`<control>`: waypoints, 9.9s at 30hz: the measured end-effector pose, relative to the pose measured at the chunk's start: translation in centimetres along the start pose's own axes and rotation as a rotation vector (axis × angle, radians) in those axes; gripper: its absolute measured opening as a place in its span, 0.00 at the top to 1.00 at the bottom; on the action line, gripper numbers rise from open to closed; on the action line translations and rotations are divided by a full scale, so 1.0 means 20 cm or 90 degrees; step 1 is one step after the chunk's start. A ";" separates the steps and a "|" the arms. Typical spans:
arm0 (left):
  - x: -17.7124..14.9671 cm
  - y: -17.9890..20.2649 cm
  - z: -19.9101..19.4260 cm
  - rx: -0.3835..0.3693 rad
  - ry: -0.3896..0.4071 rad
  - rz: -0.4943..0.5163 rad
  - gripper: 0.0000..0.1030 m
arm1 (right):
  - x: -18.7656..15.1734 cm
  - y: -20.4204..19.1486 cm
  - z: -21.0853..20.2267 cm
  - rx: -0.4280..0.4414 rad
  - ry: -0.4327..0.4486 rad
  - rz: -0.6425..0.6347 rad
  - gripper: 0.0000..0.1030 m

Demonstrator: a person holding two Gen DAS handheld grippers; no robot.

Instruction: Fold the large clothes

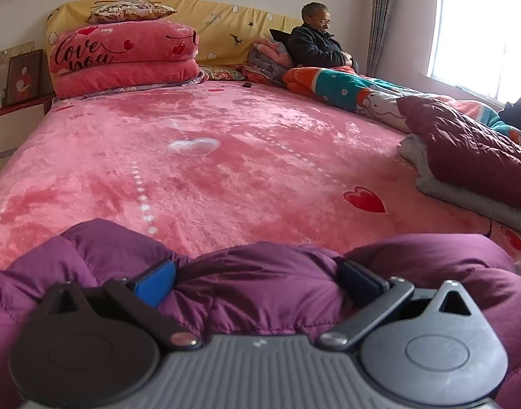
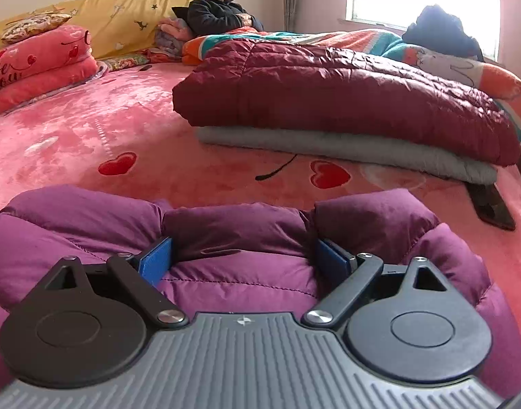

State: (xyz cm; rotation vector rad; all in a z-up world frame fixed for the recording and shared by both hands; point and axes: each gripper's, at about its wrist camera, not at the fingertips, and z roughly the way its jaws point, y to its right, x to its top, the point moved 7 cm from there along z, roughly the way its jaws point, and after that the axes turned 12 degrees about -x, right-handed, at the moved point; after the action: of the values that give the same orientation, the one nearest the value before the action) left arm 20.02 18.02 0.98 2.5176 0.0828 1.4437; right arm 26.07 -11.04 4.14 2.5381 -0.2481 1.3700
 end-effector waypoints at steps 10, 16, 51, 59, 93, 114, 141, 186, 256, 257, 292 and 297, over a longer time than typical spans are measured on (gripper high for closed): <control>0.00 0.01 0.03 0.006 -0.003 0.011 0.00 | -0.05 -0.01 -0.02 -0.015 0.021 -0.007 0.00; 0.06 0.00 -0.04 0.000 -0.017 -0.004 0.01 | -0.03 0.05 -0.07 0.031 0.030 0.033 0.00; -0.10 0.14 -1.15 -0.066 -0.038 0.094 0.01 | -0.42 0.44 -0.97 0.026 0.044 0.021 0.00; -0.10 0.09 -1.34 -0.067 -0.015 0.103 0.01 | -0.54 0.46 -1.18 0.017 0.038 -0.007 0.00; 0.01 -0.42 -1.20 -0.135 -0.081 0.013 0.01 | -0.56 0.90 -1.09 0.085 -0.117 0.211 0.00; -0.07 -0.60 -0.61 -0.315 -0.204 -0.206 0.01 | -0.43 0.97 -0.35 0.299 -0.227 0.392 0.00; -0.16 -0.45 -0.34 -0.390 -0.317 -0.126 0.02 | -0.27 0.69 -0.19 0.471 -0.308 0.362 0.00; 0.56 0.50 -0.27 -0.543 -0.272 -0.168 0.64 | 0.26 0.85 -0.72 0.072 -0.138 0.208 0.69; 1.51 1.13 1.07 -0.274 0.107 0.079 0.01 | 1.00 1.79 0.76 -0.251 0.106 0.370 0.00; 1.51 1.20 1.07 -0.287 0.109 0.082 0.01 | 1.04 1.78 0.72 -0.252 0.134 0.368 0.00; 0.96 1.47 1.67 -0.135 0.072 0.114 0.00 | 0.88 1.24 1.39 -0.205 0.102 0.158 0.00; 1.03 1.46 1.37 -0.160 0.119 0.156 0.00 | 0.89 1.28 1.16 -0.240 0.133 0.170 0.00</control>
State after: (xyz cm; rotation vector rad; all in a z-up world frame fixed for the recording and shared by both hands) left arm 51.93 -11.74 11.90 2.2466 -0.3632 1.6619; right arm 47.57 -42.97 10.24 2.0918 -0.7500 1.5004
